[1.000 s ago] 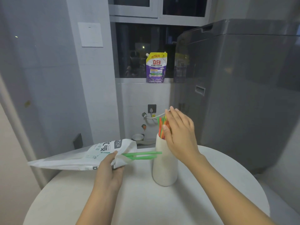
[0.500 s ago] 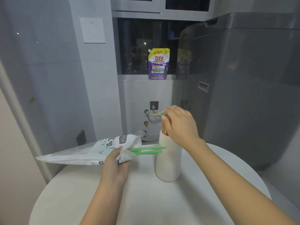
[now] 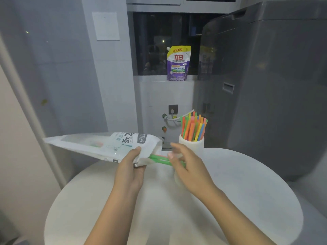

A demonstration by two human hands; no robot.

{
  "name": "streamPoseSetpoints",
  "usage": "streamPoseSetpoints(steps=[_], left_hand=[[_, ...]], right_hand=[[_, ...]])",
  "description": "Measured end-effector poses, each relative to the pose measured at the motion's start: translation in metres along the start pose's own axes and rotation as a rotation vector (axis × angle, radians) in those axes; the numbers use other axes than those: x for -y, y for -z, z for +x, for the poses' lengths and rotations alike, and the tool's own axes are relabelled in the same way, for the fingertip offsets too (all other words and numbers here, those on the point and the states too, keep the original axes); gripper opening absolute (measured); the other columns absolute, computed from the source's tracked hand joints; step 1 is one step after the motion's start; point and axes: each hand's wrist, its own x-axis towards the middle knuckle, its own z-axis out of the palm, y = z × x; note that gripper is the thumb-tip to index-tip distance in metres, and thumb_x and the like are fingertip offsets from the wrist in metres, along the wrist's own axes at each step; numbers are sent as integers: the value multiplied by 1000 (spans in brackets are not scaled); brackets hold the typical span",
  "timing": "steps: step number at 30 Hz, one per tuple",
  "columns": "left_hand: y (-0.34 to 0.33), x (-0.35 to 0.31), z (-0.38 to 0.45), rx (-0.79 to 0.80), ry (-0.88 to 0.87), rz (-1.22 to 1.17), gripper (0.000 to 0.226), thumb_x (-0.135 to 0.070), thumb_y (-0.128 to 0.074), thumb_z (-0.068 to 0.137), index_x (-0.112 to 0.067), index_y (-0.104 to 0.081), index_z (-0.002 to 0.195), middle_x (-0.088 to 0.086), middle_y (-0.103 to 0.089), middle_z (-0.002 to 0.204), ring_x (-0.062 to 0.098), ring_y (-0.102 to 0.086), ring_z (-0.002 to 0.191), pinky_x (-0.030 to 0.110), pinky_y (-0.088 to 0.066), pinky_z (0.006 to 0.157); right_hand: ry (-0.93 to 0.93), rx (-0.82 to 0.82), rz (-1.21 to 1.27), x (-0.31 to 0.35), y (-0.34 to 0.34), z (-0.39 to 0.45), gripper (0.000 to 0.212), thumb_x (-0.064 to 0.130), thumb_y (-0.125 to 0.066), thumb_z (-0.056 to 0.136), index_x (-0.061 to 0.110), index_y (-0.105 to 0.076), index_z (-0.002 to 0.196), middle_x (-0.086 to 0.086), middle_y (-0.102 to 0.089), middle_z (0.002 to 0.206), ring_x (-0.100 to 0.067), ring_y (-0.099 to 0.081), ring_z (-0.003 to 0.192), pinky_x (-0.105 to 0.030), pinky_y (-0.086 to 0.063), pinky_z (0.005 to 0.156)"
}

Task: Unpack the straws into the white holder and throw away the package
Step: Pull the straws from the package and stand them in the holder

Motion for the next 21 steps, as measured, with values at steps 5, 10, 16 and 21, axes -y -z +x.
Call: streamPoseSetpoints(steps=[5, 10, 16, 21], left_hand=[[-2, 2, -6, 70, -73, 52, 37, 4, -50, 89, -12, -54, 122, 0, -70, 98, 10, -70, 81, 24, -57, 65], [3, -4, -1, -37, -82, -14, 47, 5, -49, 90, -8, -49, 135, 5, -64, 117, 15, -65, 94, 27, -57, 76], [5, -1, -1, -163, -86, -80, 42, 6, -45, 92, -11, -50, 130, -2, -64, 101, 9, -63, 85, 20, -53, 72], [3, 0, 1, -213, -97, -128, 44, 6, -46, 92, -7, -47, 134, 4, -61, 122, 15, -62, 101, 24, -52, 85]], right_hand=[[-101, 86, 178, 3, -8, -4, 20, 23, -55, 92, 27, -61, 111, 12, -61, 74, -3, -56, 51, -9, -41, 53], [-193, 74, 381, 3, 9, 1, 13, 17, -60, 89, 21, -71, 89, 14, -58, 49, -1, -47, 41, -12, -38, 46], [-350, 8, 742, -1, 20, 3, 10, 14, -68, 82, 8, -70, 90, -8, -70, 74, -13, -64, 56, -21, -48, 47], [-418, -34, 1040, 4, -1, 2, 39, 31, -71, 69, 10, -62, 101, -4, -61, 75, -8, -57, 54, -18, -46, 49]])
